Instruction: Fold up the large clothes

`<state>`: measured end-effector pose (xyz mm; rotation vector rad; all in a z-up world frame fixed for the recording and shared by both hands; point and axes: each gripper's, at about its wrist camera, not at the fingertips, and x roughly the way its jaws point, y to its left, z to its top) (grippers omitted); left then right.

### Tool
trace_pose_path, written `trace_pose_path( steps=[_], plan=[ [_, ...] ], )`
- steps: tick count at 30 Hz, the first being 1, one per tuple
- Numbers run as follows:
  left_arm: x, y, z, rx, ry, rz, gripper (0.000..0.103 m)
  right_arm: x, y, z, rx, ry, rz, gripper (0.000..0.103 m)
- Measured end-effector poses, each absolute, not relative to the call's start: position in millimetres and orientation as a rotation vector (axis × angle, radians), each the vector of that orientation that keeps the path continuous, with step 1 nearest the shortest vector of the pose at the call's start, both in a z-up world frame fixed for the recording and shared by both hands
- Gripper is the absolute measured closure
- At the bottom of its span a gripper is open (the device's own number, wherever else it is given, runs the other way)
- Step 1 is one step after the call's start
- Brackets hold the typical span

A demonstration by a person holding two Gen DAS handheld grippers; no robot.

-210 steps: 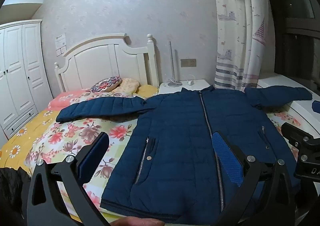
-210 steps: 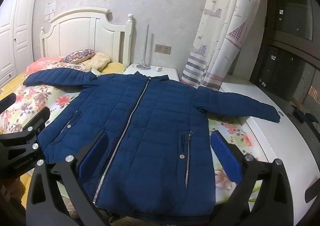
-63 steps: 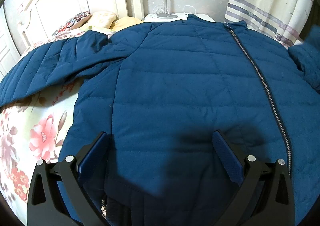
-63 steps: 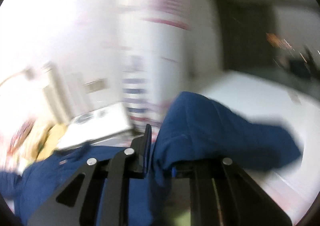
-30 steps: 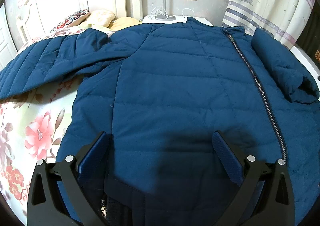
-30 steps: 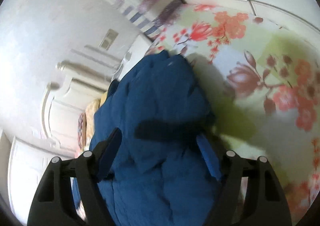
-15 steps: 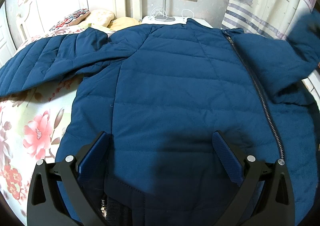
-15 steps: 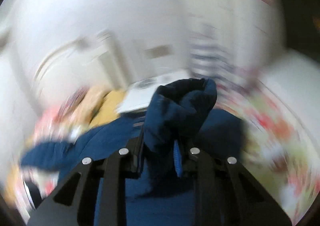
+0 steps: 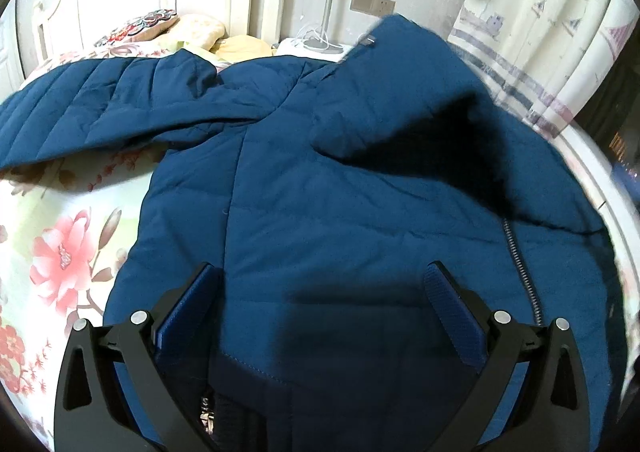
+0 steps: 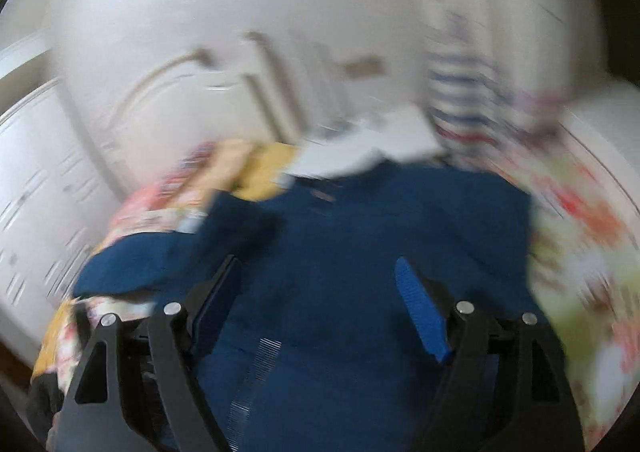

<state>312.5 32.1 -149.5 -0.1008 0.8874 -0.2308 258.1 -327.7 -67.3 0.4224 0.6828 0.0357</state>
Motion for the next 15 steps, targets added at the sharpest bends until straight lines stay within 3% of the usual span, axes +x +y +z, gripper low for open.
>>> trace_pose_path(
  steps=[6,15],
  plan=[
    [318,33,-142,-0.297,0.911,-0.393,0.004,247,-350,-122,0.523,0.751,0.013,0.025],
    [379,31,-169,-1.197,0.897,-0.611,0.005,235,-360,-136,0.607,0.711,0.049,0.025]
  ],
)
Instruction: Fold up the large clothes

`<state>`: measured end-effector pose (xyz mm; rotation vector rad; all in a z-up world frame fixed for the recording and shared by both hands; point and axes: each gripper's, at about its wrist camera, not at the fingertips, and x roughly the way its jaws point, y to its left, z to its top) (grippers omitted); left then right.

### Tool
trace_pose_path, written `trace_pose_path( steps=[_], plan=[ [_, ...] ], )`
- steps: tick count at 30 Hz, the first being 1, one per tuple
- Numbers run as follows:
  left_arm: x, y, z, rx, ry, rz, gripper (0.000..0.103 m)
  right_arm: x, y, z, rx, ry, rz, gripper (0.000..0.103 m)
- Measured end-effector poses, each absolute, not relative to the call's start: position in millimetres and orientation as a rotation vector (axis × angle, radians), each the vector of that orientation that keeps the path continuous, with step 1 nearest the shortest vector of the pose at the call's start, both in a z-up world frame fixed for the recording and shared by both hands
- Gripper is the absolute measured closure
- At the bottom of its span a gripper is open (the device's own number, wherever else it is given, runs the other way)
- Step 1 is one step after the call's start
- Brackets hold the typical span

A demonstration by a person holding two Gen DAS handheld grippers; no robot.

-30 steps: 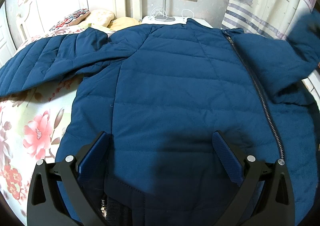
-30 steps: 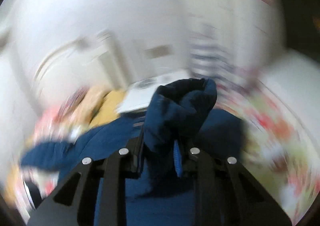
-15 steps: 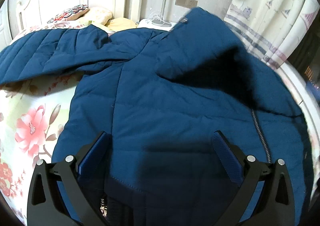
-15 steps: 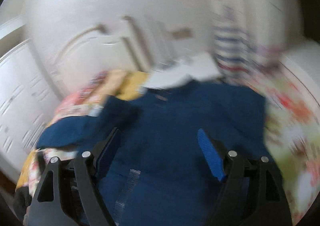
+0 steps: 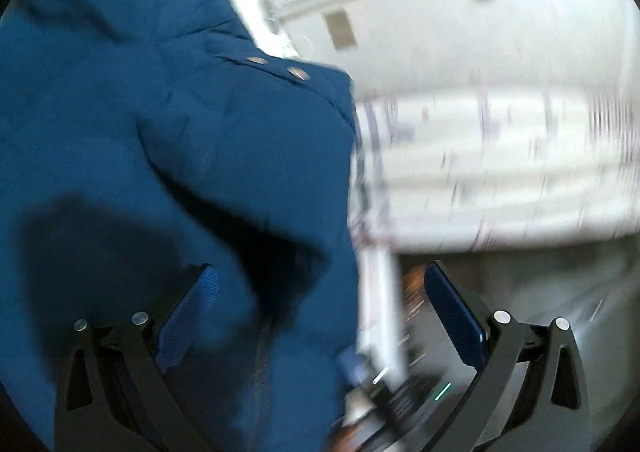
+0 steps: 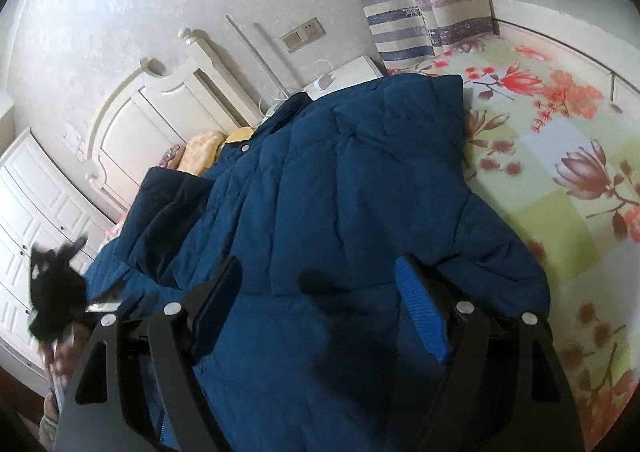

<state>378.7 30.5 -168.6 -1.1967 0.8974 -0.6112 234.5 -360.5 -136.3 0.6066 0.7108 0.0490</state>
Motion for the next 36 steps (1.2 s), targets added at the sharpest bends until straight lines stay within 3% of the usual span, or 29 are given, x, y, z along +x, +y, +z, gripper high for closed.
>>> trace_pose_path(
  steps=[5,7,10,12,15,17,18,19,20,24,26,27,30,36],
  plan=[
    [410,28,-192,-1.436,0.846,-0.47,0.011,235,-364,-142,0.627,0.712,0.059,0.025],
    [418,32,-193,-1.463,0.846,-0.416,0.052,234,-364,-143,0.632,0.709,0.061,0.025],
    [414,39,-157,-1.216,0.791,-0.352,0.074,233,-365,-145,0.638,0.706,0.064,0.025],
    [389,29,-111,-0.83,0.662,-0.23,0.077,233,-367,-146,0.644,0.705,0.066,0.025],
    [343,5,-76,-0.365,0.491,-0.048,0.077,233,-367,-146,0.648,0.706,0.071,0.025],
    [331,-1,-81,-0.224,0.511,0.013,0.071,234,-368,-146,0.646,0.707,0.069,0.025],
    [332,-1,-87,-0.203,0.549,0.018,0.053,234,-369,-147,0.65,0.709,0.064,0.024],
    [336,3,-97,-0.208,0.603,0.01,0.016,234,-370,-147,0.653,0.708,0.066,0.024],
    [340,14,-109,-0.27,0.649,-0.014,0.004,234,-370,-147,0.655,0.706,0.065,0.024],
    [346,68,-132,-0.606,0.736,-0.052,0.004,235,-370,-147,0.652,0.705,0.061,0.025],
    [332,88,-130,-0.693,0.655,0.031,0.006,235,-371,-147,0.655,0.704,0.059,0.025],
    [324,93,-127,-0.682,0.622,0.09,0.014,235,-371,-147,0.654,0.704,0.059,0.025],
    [319,85,-111,-0.528,0.589,0.116,0.022,235,-371,-147,0.652,0.703,0.058,0.025],
    [325,8,-95,-0.075,0.523,-0.029,0.019,216,-373,-131,0.646,0.562,0.09,0.025]
  ],
)
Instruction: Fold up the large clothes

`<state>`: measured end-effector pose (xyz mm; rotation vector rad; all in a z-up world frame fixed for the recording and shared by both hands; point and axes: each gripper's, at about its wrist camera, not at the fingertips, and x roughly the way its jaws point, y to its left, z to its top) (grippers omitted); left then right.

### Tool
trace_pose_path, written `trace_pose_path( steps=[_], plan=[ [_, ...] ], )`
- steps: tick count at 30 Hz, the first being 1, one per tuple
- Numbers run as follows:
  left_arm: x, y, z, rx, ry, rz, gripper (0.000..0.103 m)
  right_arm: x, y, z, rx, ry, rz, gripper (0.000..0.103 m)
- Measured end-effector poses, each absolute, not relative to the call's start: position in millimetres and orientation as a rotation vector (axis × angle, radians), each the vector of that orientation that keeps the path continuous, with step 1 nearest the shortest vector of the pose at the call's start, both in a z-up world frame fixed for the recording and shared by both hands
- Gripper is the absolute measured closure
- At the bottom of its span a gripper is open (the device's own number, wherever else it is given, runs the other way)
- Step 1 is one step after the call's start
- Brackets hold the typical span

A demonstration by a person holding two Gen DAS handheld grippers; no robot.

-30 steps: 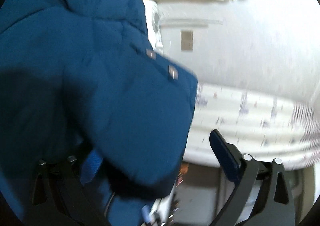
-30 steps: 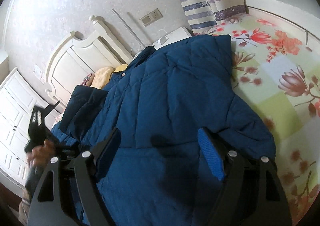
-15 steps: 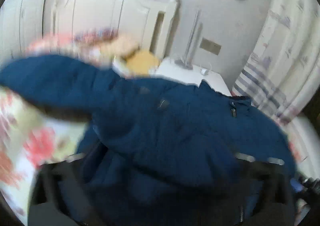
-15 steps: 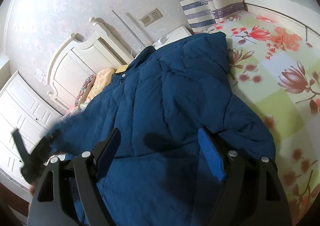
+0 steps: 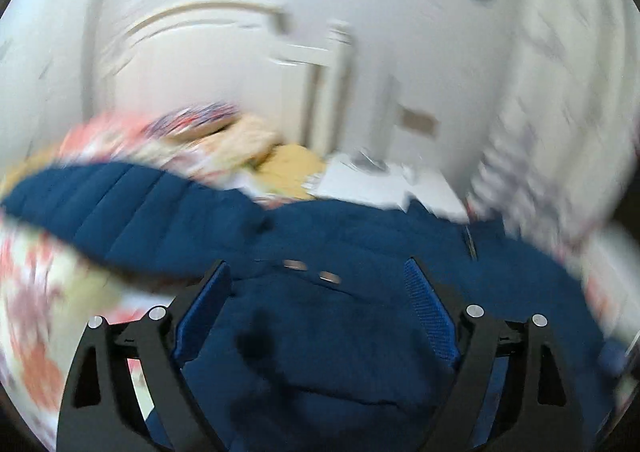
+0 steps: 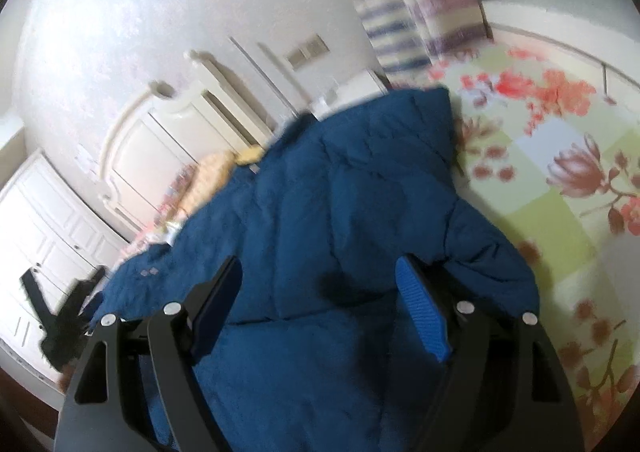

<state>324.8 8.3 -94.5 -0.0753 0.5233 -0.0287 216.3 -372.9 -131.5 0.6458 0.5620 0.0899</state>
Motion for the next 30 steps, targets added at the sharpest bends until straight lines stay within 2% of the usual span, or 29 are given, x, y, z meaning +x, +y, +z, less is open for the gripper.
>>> trace_pose_path(
  steps=[2,4,6,10,12,15,17,21,26,28,30],
  plan=[
    [342,-1,-110,-0.013,0.612,-0.055,0.017,213,-369,-124,0.606,0.524,0.083,0.025],
    [367,2,-131,-0.05,0.762,-0.076,0.017,223,-367,-131,0.583,0.604,0.05,0.025],
    [373,10,-147,-0.083,0.825,-0.086,0.015,231,-371,-139,0.619,0.659,0.044,0.025],
    [369,15,-152,-0.067,0.816,-0.132,0.012,236,-367,-134,0.588,0.692,-0.012,0.025],
    [367,15,-154,-0.05,0.824,-0.139,0.004,245,-354,-120,0.506,0.682,-0.029,0.025],
    [370,7,-155,-0.007,0.842,-0.125,0.004,273,-334,-99,0.362,0.686,-0.044,0.023],
    [367,6,-155,-0.006,0.842,-0.124,0.004,305,-326,-100,0.268,0.751,-0.071,0.015],
    [365,11,-154,-0.04,0.834,-0.143,0.004,353,-323,-138,0.186,0.98,-0.184,0.014],
    [364,13,-154,-0.054,0.827,-0.15,0.004,333,-300,-121,0.177,0.935,-0.215,0.013],
    [361,20,-150,-0.095,0.799,-0.165,0.004,317,-272,-115,0.133,0.904,-0.16,0.006],
    [349,42,-136,-0.207,0.714,-0.158,0.004,310,-241,-127,0.048,0.95,-0.1,0.005]
  ],
)
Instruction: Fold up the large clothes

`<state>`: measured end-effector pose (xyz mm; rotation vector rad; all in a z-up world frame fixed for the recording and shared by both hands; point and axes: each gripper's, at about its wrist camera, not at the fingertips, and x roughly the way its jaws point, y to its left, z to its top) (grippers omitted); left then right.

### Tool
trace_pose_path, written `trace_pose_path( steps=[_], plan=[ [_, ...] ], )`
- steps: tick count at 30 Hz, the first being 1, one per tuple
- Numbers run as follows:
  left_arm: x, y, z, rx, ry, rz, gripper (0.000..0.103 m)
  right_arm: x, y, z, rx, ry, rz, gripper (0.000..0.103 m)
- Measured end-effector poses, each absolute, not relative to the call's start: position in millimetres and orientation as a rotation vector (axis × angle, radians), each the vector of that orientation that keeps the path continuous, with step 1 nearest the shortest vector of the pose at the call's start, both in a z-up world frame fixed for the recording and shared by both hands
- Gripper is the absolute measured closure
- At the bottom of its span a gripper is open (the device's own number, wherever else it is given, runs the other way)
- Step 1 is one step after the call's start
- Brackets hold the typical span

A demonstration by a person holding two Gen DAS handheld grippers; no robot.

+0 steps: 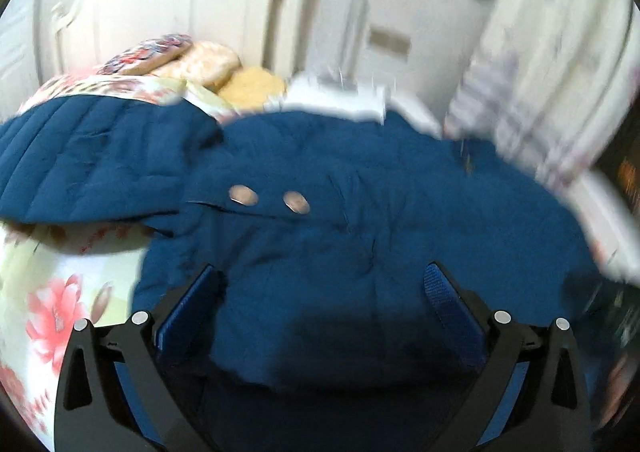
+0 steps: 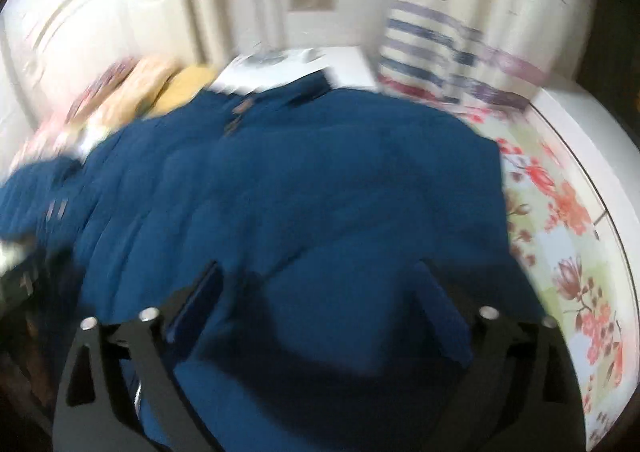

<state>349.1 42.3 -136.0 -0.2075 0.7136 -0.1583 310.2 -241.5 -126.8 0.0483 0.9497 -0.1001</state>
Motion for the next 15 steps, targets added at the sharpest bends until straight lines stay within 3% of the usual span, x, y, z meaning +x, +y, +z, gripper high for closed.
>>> trace_pose_path(
  steps=[3,8,15],
  plan=[
    [334,102,-109,-0.455,0.602,-0.087,0.004,305,-221,-144,-0.064,0.933,-0.114,0.003],
    [315,240,-110,-0.923,0.531,0.117,0.005,304,-235,-146,0.022,0.917,-0.08,0.002],
    [306,376,-132,-1.215,0.431,0.285,0.011,301,-231,-146,0.029,0.905,-0.079,0.002]
  ],
)
